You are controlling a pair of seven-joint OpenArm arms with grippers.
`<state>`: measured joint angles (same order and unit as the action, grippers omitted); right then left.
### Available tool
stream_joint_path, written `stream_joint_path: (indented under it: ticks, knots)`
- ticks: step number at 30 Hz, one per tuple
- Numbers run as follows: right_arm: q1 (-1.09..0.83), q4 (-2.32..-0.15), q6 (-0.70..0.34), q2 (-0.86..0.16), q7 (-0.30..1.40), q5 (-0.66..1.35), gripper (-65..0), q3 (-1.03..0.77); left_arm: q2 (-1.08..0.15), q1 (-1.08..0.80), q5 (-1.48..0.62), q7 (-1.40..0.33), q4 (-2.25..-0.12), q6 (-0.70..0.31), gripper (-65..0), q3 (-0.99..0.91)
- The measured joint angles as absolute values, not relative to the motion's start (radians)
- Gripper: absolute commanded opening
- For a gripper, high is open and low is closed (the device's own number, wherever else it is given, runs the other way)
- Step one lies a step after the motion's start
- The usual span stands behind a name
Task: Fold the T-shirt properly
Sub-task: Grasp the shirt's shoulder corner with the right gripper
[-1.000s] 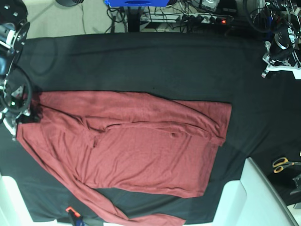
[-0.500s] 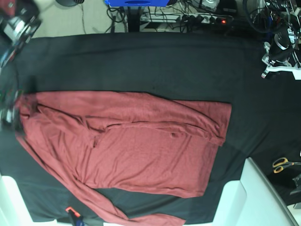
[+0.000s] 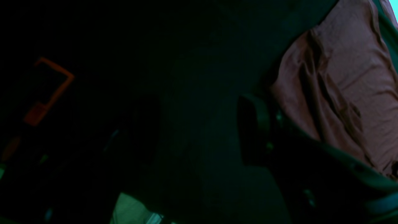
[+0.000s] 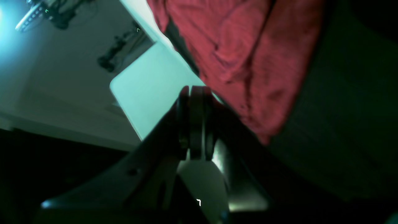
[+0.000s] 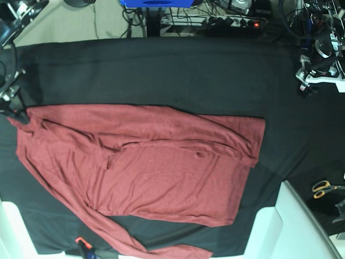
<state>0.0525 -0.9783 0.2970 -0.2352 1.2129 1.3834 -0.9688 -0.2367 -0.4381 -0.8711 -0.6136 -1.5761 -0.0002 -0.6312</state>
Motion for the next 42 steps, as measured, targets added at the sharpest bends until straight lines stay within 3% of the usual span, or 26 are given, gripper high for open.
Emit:
stream_joint_path:
  ticks: [5, 10, 15, 20, 25, 30, 36, 42]
  knots:
    - [-0.023, -0.846, 0.308, -0.243, 1.148, 1.348, -64.8, -0.984, -0.240, -0.450, -0.871, -0.614, -1.575, -0.001, -26.7, -0.631]
    - [-0.011, -0.870, 0.306, -0.237, 1.148, 1.380, -64.8, -0.981, -0.239, -0.447, -0.871, -0.613, -1.575, -0.001, -26.7, -0.631]
    - [-0.059, -1.059, 0.307, -0.237, 1.160, 1.335, -65.0, -0.957, -0.239, -0.449, -0.871, -0.613, -1.575, 0.000, -26.7, -0.631]
    - [-0.052, -1.441, 0.522, -0.248, 1.085, 0.929, -65.0, -0.790, -0.239, -0.449, -0.871, -0.613, -1.575, 0.000, -26.7, -0.628]
    - [-0.044, -1.439, 0.542, -0.198, 1.165, 0.821, -65.0, -0.662, -0.238, -0.446, -0.871, -0.613, -1.575, -0.001, -26.7, -0.628]
    - [-0.028, -1.448, 0.537, -0.160, 1.089, 0.897, -64.2, -0.764, -0.240, -0.449, -0.871, -0.613, -1.575, 0.000, -26.7, -0.628]
    - [-0.059, -1.347, 0.320, -0.154, 1.021, 0.924, -64.2, -0.843, -0.241, -0.451, -0.871, -0.614, -1.575, 0.000, -26.7, -0.634]
    - [-0.001, -1.180, 0.197, -0.212, 1.061, 0.936, -64.2, -0.846, -0.241, -0.447, -0.871, -0.613, -1.575, 0.000, -26.0, -0.633]
